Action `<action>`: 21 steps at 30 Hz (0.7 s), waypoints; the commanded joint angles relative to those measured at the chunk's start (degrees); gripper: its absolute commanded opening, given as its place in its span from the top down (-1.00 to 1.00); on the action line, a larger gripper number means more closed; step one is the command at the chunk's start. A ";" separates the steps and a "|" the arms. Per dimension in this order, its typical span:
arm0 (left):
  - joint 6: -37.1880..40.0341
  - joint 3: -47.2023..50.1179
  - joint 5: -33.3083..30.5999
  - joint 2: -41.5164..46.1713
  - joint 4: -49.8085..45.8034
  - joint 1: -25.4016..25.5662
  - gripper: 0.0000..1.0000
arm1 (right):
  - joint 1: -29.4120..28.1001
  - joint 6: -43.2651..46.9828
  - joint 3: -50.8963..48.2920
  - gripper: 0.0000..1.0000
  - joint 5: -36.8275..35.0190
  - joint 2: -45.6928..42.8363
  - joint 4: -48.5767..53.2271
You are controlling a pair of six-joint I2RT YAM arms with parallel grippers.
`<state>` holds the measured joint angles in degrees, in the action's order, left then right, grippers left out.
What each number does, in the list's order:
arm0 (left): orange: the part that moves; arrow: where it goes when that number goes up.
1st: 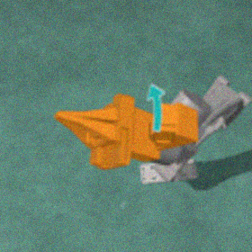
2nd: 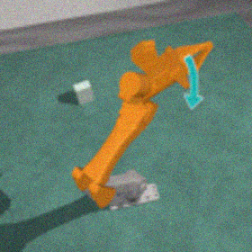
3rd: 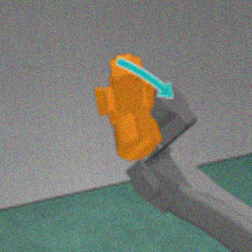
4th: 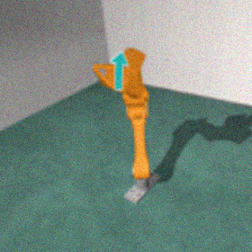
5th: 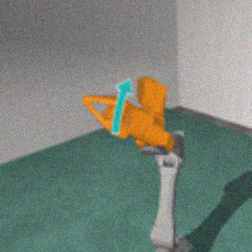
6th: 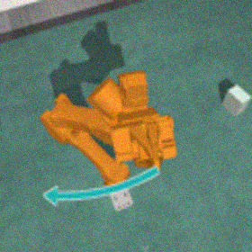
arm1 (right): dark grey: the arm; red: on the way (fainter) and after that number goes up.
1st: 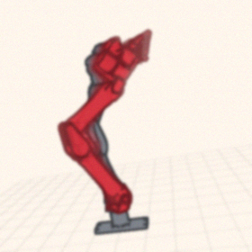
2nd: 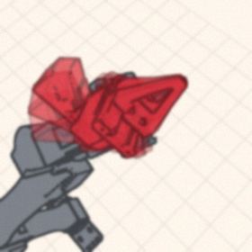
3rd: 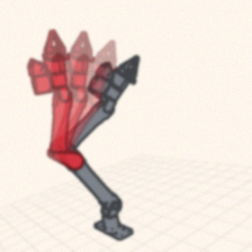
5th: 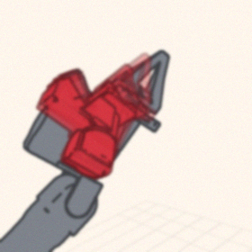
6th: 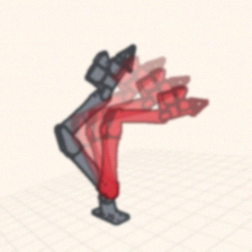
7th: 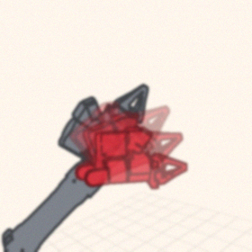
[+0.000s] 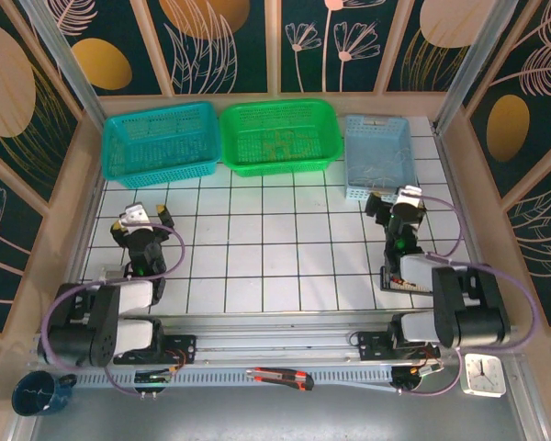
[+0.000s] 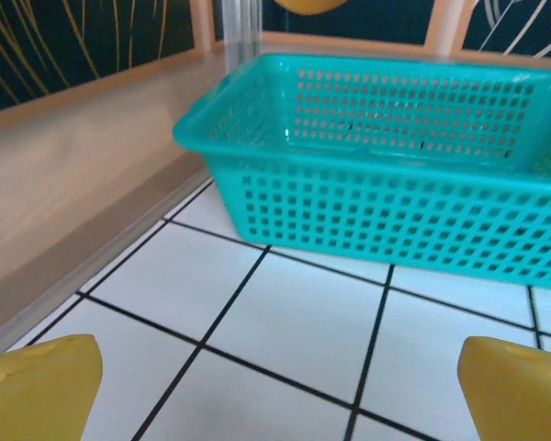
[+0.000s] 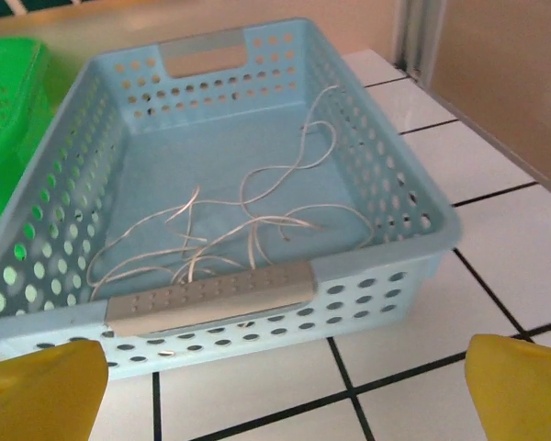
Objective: Untangle the cables
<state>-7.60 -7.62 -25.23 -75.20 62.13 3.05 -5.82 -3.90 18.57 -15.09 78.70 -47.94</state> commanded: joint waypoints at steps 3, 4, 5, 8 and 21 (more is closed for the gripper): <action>0.45 -0.47 8.41 -9.59 19.01 -1.85 -0.98 | 0.69 6.82 -8.72 -0.98 -0.21 8.29 -33.22; 1.11 -0.63 10.09 -11.39 20.33 -1.87 -0.98 | 1.33 5.82 -8.59 -0.99 1.26 7.11 -30.62; 1.85 -1.13 11.65 -13.19 22.44 -1.82 -0.98 | 2.94 4.58 -8.85 -0.99 5.12 7.21 -30.23; 3.01 -5.18 14.67 -12.45 13.35 -1.85 -0.98 | 6.66 1.40 -7.68 -0.99 9.33 9.97 -29.36; 2.94 -5.92 15.39 -12.56 11.70 -2.04 -0.97 | 6.51 2.11 -6.25 -0.99 9.57 10.94 -28.59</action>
<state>-5.50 -12.97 -10.90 -87.50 73.01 1.43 -0.16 -1.80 10.79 -8.34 89.32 -74.76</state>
